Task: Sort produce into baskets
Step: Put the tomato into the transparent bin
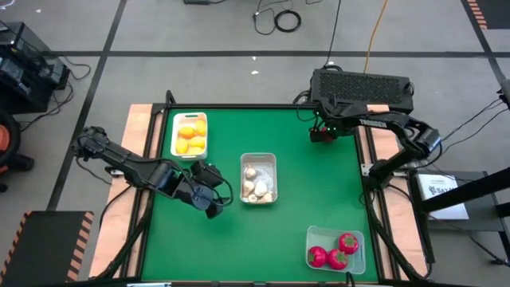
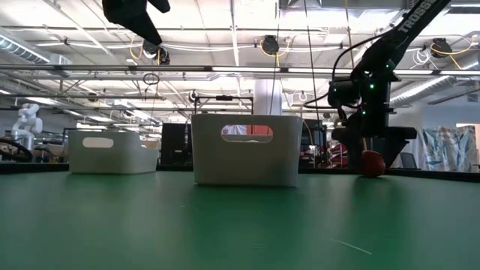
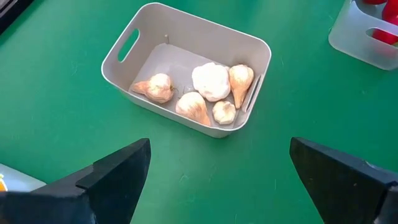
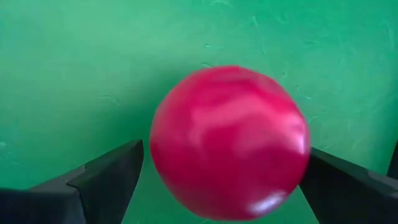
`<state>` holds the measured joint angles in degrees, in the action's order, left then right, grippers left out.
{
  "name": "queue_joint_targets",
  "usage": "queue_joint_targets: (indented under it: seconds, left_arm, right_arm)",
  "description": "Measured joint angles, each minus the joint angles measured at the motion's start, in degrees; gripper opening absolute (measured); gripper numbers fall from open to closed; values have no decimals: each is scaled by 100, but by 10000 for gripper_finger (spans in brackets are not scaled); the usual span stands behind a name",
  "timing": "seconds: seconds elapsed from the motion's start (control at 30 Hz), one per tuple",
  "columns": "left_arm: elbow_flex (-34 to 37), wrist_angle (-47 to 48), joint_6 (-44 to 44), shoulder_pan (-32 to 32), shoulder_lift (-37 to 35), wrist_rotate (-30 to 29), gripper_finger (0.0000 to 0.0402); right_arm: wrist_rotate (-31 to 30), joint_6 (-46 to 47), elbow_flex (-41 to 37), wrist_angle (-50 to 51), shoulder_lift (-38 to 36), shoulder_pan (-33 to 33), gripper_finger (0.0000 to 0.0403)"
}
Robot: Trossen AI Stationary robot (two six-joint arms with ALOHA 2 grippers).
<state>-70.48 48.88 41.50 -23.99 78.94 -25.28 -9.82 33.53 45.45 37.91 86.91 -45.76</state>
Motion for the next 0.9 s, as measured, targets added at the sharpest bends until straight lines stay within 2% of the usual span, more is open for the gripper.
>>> queue_joint_targets:
  seconds: [0.17,0.37,0.53,0.7,0.9]
  left_arm:
    - [0,-16,4,0,0,0,391]
    - [0,-56,7,-2,0,38,391]
    - [0,-52,-34,-2,0,120,391]
    - [0,-39,-316,-2,0,277,391]
    - [-2,-36,-869,-7,0,358,391]
  right_arm:
    - [-25,-15,0,-4,31,-2,375]
    - [-19,-79,0,103,16,27,316]
    - [120,-26,0,231,-271,222,276]
    - [150,426,0,471,-878,601,274]
    - [720,1349,0,593,-1738,1435,282]
